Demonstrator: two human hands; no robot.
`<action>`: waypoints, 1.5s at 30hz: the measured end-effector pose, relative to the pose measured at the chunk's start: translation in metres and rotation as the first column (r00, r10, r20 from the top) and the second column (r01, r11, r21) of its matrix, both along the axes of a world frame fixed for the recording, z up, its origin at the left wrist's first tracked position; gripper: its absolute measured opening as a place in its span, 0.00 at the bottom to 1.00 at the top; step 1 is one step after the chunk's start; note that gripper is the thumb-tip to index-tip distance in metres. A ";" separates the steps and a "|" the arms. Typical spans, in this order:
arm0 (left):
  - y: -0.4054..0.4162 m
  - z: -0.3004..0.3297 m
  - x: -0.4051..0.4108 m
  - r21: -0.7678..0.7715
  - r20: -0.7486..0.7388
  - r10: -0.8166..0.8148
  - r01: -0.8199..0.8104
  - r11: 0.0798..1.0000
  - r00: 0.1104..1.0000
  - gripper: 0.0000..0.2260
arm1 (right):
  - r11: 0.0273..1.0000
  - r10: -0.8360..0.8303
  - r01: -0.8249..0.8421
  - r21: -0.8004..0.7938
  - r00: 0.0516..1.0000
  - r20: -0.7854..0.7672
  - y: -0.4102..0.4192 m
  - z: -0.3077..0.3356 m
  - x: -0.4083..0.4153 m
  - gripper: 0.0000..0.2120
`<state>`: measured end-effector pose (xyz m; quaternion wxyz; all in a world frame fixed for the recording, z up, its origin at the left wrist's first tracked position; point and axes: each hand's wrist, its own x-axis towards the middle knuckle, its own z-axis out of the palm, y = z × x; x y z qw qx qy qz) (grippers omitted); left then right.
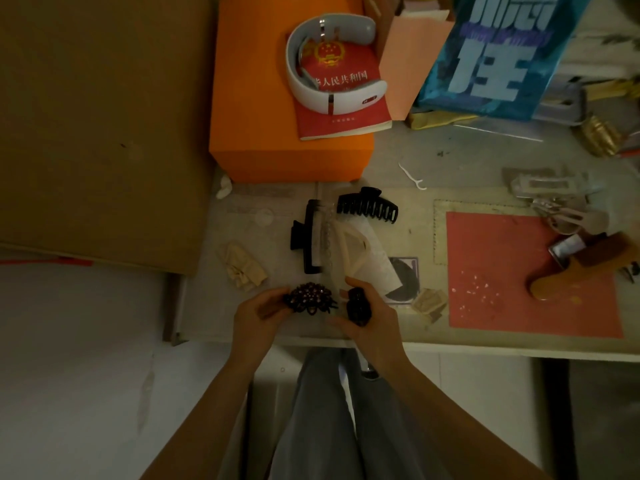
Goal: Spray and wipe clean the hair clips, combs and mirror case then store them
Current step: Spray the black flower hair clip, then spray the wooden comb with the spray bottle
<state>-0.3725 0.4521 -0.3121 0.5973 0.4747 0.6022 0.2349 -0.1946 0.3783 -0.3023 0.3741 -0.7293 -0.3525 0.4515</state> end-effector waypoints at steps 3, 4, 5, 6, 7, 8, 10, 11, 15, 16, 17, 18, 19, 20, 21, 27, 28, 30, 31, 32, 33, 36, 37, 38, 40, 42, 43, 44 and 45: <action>0.001 0.005 0.000 -0.038 0.020 0.026 -0.025 0.999 0.999 0.18 | 1.000 -0.016 0.016 0.003 1.000 -0.008 0.000 0.005 0.002 0.30; 0.001 0.007 0.001 -0.042 0.026 0.030 -0.029 0.999 0.999 0.19 | 1.000 -0.021 0.021 0.003 1.000 -0.012 0.000 0.007 0.003 0.30; 0.002 0.010 0.001 -0.041 0.031 0.033 -0.031 0.999 0.999 0.19 | 1.000 -0.024 0.024 0.009 1.000 -0.008 0.001 0.009 0.003 0.30; 0.003 0.013 0.002 -0.035 0.033 0.032 -0.030 0.999 0.999 0.19 | 0.999 -0.028 0.028 0.020 1.000 0.000 0.001 0.012 0.004 0.30; 0.003 0.016 0.002 -0.024 0.028 0.026 -0.025 0.999 0.999 0.19 | 0.999 -0.035 0.035 0.031 0.999 0.005 0.001 0.014 0.005 0.30; 0.004 0.019 0.003 -0.007 0.020 0.017 -0.017 1.000 1.000 0.19 | 0.998 -0.043 0.043 0.041 0.999 0.005 0.001 0.017 0.006 0.30; 0.007 0.025 0.006 0.017 0.005 -0.001 0.001 1.000 1.000 0.18 | 0.997 -0.050 0.050 0.055 0.999 0.003 0.002 0.021 0.009 0.30; 0.008 0.026 0.007 0.016 -0.001 -0.008 0.008 1.000 1.000 0.18 | 0.997 -0.049 0.049 0.057 0.999 0.002 0.002 0.022 0.011 0.30; 0.011 0.037 0.019 0.041 -0.026 -0.069 0.070 0.997 0.997 0.15 | 0.994 -0.081 0.081 0.079 0.997 -0.012 0.003 0.032 0.021 0.31; 0.013 0.041 0.023 0.049 -0.019 -0.076 0.077 0.996 0.997 0.13 | 0.992 -0.091 0.092 0.090 0.996 -0.015 0.003 0.036 0.024 0.30; 0.014 0.046 0.028 0.067 -0.013 -0.086 0.087 0.994 0.996 0.12 | 0.989 -0.107 0.108 0.103 0.994 -0.020 0.004 0.040 0.028 0.30; 0.015 0.050 0.034 0.093 -0.015 -0.101 0.102 0.990 0.995 0.12 | 0.985 -0.126 0.127 0.113 0.992 -0.019 0.004 0.044 0.033 0.30; 0.017 0.054 0.041 0.120 -0.020 -0.122 0.124 0.985 0.992 0.11 | 0.982 -0.147 0.147 0.120 0.989 -0.009 0.004 0.048 0.039 0.30; 0.019 0.058 0.049 0.143 -0.028 -0.149 0.151 0.978 0.989 0.11 | 0.978 -0.167 0.165 0.124 0.986 0.007 0.004 0.053 0.045 0.30; 0.020 0.062 0.057 0.158 -0.041 -0.176 0.180 0.971 0.984 0.10 | 0.974 -0.187 0.184 0.129 0.982 0.017 0.003 0.058 0.052 0.29; 0.026 0.082 0.112 0.168 -0.042 -0.346 0.348 0.922 0.937 0.11 | 0.927 -0.330 0.310 0.211 0.941 0.068 -0.017 0.090 0.101 0.24; 0.026 0.086 0.123 0.179 -0.047 -0.370 0.372 0.911 0.928 0.11 | 0.916 -0.361 0.337 0.216 0.929 0.079 -0.022 0.095 0.111 0.24; 0.024 0.092 0.146 0.247 -0.073 -0.397 0.402 0.882 0.915 0.11 | 0.897 -0.413 0.385 0.219 0.905 0.099 -0.032 0.102 0.132 0.23; 0.022 0.096 0.157 0.278 -0.082 -0.408 0.414 0.867 0.910 0.10 | 0.887 -0.435 0.405 0.221 0.894 0.107 -0.038 0.104 0.143 0.23; 0.019 0.099 0.168 0.290 -0.080 -0.418 0.423 0.859 0.905 0.09 | 0.879 -0.454 0.423 0.220 0.883 0.116 -0.044 0.107 0.155 0.23; 0.016 0.102 0.180 0.283 -0.069 -0.432 0.433 0.856 0.899 0.09 | 0.870 -0.473 0.440 0.220 0.872 0.124 -0.049 0.109 0.166 0.24; 0.006 0.103 0.217 0.249 -0.037 -0.478 0.471 0.846 0.877 0.09 | 0.851 -0.513 0.476 0.222 0.844 0.156 -0.063 0.112 0.200 0.23; 0.001 0.104 0.230 0.245 -0.039 -0.481 0.475 0.845 0.876 0.09 | 0.847 -0.521 0.485 0.218 0.838 0.162 -0.067 0.112 0.212 0.23; -0.003 0.101 0.244 0.250 -0.038 -0.473 0.466 0.849 0.880 0.09 | 0.843 -0.529 0.494 0.215 0.833 0.161 -0.071 0.112 0.225 0.22; -0.013 0.098 0.274 0.253 -0.047 -0.451 0.448 0.858 0.891 0.09 | 0.841 -0.533 0.498 0.212 0.831 0.159 -0.078 0.111 0.252 0.21; -0.020 0.091 0.302 0.226 -0.077 -0.454 0.459 0.859 0.888 0.11 | 0.852 -0.516 0.485 0.200 0.843 0.155 -0.083 0.108 0.280 0.21; -0.024 0.088 0.315 0.197 -0.099 -0.466 0.476 0.857 0.879 0.12 | 0.859 -0.503 0.477 0.189 0.854 0.133 -0.086 0.106 0.294 0.21; -0.029 0.083 0.328 0.170 -0.135 -0.468 0.486 0.857 0.873 0.12 | 0.867 -0.488 0.467 0.173 0.865 0.113 -0.089 0.105 0.308 0.21; -0.036 0.082 0.340 0.147 -0.164 -0.462 0.485 0.862 0.871 0.12 | 0.877 -0.472 0.453 0.162 0.875 0.105 -0.092 0.105 0.323 0.22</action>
